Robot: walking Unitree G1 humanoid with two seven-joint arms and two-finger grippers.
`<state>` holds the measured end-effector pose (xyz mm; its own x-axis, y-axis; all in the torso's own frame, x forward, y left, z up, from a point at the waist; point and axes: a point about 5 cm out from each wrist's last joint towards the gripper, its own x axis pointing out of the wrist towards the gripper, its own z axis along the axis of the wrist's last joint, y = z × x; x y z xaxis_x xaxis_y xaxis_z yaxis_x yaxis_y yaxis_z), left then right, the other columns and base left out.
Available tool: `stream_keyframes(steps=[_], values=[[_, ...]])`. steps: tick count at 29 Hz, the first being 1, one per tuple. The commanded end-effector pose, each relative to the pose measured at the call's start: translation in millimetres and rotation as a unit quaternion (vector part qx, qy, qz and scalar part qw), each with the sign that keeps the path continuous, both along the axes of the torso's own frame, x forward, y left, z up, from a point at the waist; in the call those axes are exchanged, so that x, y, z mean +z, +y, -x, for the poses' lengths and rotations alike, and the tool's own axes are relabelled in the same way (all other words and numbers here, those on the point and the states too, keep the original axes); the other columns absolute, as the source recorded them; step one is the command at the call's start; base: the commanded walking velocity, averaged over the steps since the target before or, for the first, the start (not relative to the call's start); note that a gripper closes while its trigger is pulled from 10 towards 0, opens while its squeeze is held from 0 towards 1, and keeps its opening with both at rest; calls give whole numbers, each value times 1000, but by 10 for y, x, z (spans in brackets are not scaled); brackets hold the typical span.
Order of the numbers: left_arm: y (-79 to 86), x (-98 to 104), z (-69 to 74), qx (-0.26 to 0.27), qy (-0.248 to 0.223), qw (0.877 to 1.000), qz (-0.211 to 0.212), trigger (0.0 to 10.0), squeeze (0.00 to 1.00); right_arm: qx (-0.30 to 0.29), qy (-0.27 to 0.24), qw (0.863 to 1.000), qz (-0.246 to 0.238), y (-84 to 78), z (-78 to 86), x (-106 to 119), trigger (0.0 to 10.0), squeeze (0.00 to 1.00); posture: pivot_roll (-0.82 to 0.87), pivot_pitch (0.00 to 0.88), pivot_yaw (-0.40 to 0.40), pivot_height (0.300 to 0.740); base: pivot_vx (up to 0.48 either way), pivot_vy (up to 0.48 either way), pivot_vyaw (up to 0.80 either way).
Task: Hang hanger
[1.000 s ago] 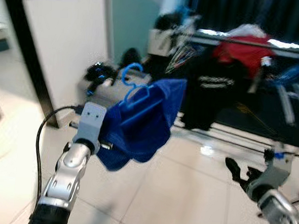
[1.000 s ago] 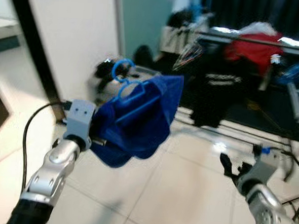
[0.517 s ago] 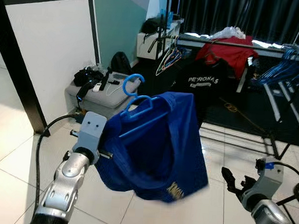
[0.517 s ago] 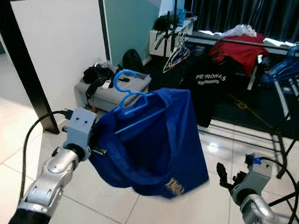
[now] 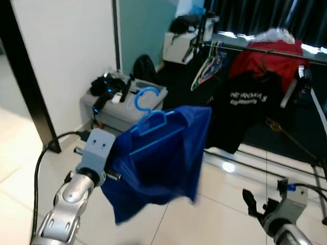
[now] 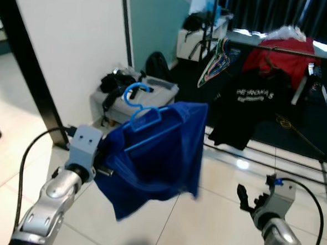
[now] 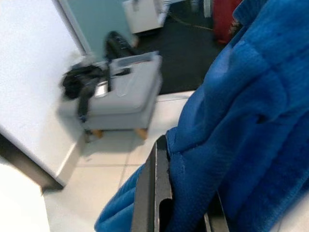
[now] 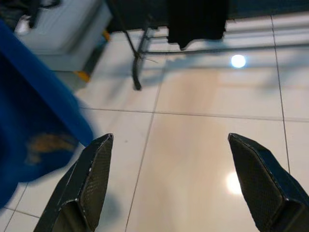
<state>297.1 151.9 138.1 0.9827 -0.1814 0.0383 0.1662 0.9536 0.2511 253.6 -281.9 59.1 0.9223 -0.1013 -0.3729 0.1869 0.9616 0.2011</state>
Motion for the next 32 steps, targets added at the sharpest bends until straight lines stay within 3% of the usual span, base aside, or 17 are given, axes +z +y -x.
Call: stream_keyframes(steps=[1, 14, 23, 32], values=[[-104, 137, -12, -24, -27, 999, 5, 10000, 0, -11, -6, 1000, 9, -54, 1, 30, 10000, 0, -122, 0, -11, 740, 480, 0, -788], [-256, 245, -1, -36, -36, 999, 7, 10000, 0, -16, -7, 1000, 18, -93, -12, 31, 10000, 0, -130, 0, -9, 740, 480, 0, -779], [-470, 292, 54, -59, -32, 998, 16, 10000, 0, -14, -11, 1000, 18, -105, -48, 46, 10000, 0, -130, 0, -9, 740, 480, 0, -776], [-514, 307, 62, -65, -27, 997, 17, 10000, 0, -10, -15, 1000, 14, -89, -72, 46, 10000, 0, -128, 0, -9, 740, 480, 0, -776]])
